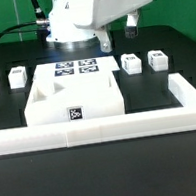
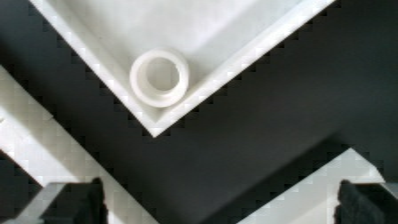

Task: Assemble square table

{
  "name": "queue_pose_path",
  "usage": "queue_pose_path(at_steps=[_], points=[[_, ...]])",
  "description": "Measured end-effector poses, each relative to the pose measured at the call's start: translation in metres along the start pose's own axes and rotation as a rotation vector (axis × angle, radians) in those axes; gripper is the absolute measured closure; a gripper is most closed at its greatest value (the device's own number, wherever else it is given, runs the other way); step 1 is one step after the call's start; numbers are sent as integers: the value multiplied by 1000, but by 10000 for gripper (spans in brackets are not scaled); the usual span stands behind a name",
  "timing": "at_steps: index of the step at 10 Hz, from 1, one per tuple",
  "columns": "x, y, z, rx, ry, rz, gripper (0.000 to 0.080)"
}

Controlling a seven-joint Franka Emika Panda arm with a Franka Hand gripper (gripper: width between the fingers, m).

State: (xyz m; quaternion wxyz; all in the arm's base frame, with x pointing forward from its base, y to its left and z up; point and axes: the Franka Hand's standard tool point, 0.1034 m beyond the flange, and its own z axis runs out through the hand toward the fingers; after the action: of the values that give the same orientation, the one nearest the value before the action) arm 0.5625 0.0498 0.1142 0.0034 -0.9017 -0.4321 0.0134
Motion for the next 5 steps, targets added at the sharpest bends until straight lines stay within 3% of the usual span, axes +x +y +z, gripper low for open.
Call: queue_pose_path(at_steps=[5], points=[[0,0,0,0,0,0,149]])
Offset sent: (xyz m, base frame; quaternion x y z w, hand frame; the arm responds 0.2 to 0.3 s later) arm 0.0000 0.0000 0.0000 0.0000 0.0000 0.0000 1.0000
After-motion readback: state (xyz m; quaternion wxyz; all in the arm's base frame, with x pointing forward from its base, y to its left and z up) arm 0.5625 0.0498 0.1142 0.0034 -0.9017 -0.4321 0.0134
